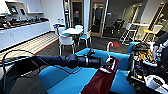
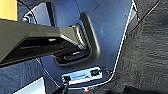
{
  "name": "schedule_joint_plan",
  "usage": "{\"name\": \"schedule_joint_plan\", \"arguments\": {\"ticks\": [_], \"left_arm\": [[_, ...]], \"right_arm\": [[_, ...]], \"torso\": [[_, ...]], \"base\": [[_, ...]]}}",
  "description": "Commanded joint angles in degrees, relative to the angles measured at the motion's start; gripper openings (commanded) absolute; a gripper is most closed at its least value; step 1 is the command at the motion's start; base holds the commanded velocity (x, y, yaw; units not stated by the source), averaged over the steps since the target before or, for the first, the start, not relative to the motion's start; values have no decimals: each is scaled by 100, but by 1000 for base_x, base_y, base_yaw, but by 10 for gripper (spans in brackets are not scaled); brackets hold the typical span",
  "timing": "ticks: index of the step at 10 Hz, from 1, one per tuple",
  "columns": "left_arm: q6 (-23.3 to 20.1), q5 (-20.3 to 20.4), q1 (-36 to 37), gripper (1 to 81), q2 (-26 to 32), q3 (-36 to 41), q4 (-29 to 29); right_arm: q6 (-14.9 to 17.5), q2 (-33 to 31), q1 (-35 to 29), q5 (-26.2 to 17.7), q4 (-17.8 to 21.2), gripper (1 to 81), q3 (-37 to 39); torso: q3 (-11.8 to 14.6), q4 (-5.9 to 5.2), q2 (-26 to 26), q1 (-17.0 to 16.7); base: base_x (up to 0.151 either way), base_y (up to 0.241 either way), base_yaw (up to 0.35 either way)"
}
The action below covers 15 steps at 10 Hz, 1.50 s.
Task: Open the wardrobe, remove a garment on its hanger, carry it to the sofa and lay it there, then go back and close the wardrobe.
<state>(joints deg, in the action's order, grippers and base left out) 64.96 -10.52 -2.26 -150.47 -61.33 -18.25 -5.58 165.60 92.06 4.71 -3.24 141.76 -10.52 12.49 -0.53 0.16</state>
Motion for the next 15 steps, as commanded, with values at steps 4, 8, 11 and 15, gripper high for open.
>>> {"name": "schedule_joint_plan", "arguments": {"ticks": [4,8,11,15], "left_arm": [[-1,533,1038,10,-45,130,-109],[-1,480,1038,10,-36,139,-74],[-1,472,1038,10,-28,130,-65],[-10,481,915,10,34,130,-117]], "right_arm": [[22,-33,-78,-365,-124,811,-18],[22,-24,-78,-365,-124,811,-18],[22,-15,-78,-365,-124,811,-18],[22,2,-87,-365,-124,811,-18]], "torso": [[0,2,0,0],[0,2,0,0],[0,2,0,0],[0,2,0,0]], "base": [[0,0,-286],[0,0,-281],[0,0,-218],[0,-16,-30]]}}
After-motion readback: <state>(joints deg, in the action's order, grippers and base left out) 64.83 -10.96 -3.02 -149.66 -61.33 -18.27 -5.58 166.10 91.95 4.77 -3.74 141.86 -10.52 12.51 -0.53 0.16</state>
